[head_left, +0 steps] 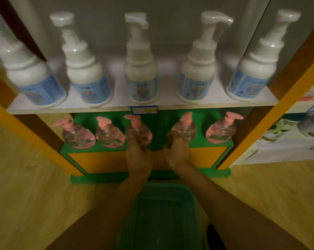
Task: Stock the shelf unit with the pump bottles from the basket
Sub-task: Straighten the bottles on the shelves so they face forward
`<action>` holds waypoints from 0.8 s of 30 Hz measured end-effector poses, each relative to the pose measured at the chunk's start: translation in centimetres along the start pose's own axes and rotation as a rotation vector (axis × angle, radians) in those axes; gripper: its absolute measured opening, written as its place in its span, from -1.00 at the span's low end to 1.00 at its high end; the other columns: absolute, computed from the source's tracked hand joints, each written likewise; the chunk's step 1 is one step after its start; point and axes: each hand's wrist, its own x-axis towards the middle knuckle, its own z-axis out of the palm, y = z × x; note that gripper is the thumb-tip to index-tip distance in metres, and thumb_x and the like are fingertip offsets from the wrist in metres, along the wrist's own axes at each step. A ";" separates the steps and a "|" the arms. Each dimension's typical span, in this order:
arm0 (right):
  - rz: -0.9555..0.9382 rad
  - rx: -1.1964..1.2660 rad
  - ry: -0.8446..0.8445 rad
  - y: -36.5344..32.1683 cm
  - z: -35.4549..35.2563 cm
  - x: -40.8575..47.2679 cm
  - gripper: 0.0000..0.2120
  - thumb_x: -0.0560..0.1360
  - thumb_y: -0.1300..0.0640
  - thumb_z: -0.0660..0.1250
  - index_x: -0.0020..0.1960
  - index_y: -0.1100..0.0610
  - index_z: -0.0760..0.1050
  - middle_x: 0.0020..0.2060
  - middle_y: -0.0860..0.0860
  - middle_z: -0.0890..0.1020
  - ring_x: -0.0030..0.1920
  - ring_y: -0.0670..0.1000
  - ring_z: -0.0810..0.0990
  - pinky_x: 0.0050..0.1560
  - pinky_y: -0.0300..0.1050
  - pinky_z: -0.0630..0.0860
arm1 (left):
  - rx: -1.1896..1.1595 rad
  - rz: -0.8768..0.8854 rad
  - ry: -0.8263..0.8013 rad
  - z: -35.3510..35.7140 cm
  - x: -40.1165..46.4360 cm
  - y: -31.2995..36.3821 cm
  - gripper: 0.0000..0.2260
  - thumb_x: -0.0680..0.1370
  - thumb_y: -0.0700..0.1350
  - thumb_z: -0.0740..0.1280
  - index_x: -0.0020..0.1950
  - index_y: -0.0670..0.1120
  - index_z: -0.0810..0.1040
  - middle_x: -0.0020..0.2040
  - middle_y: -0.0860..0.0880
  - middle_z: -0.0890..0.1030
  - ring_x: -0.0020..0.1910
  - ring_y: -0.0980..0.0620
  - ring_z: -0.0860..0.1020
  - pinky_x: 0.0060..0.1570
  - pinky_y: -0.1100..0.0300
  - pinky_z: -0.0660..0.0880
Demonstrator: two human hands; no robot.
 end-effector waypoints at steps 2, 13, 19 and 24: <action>-0.020 0.011 -0.045 -0.7 1.7 0.0 -0.50 0.45 0.34 0.29 0.38 0.15 0.36 0.18 0.15 0.55 0.17 0.13 0.52 0.06 -0.12 0.48 | 0.013 -0.010 0.056 -1.6 1.2 -0.6 -0.70 0.48 -0.36 0.25 0.20 -0.22 0.42 0.10 -0.18 0.54 0.08 -0.11 0.52 0.08 0.08 0.49; -0.006 0.145 -0.016 -2.7 6.3 0.4 -0.53 0.45 0.37 0.28 0.34 0.13 0.40 0.23 0.11 0.56 0.22 0.13 0.51 0.24 -0.16 0.41 | -0.039 0.150 -0.177 -4.4 3.5 -2.1 -0.65 0.52 -0.34 0.24 0.30 -0.19 0.43 0.20 -0.16 0.55 0.21 -0.10 0.49 0.14 0.23 0.35; 0.004 0.132 -0.005 -2.3 4.6 0.2 -0.48 0.43 0.43 0.27 0.36 0.17 0.37 0.23 0.13 0.55 0.25 0.13 0.48 0.26 -0.13 0.39 | -0.034 0.153 -0.281 -4.2 3.0 -2.0 -0.49 0.42 -0.40 0.28 0.36 -0.15 0.40 0.27 -0.13 0.50 0.19 0.02 0.46 0.00 0.56 0.32; 0.006 0.149 -0.001 -1.9 3.6 0.2 -0.44 0.43 0.45 0.29 0.39 0.17 0.34 0.22 0.13 0.56 0.24 0.11 0.50 0.17 -0.22 0.37 | -0.071 0.096 -0.335 -3.5 2.6 -1.5 -0.47 0.44 -0.40 0.28 0.38 -0.09 0.39 0.31 -0.10 0.46 0.25 0.02 0.42 0.19 0.27 0.31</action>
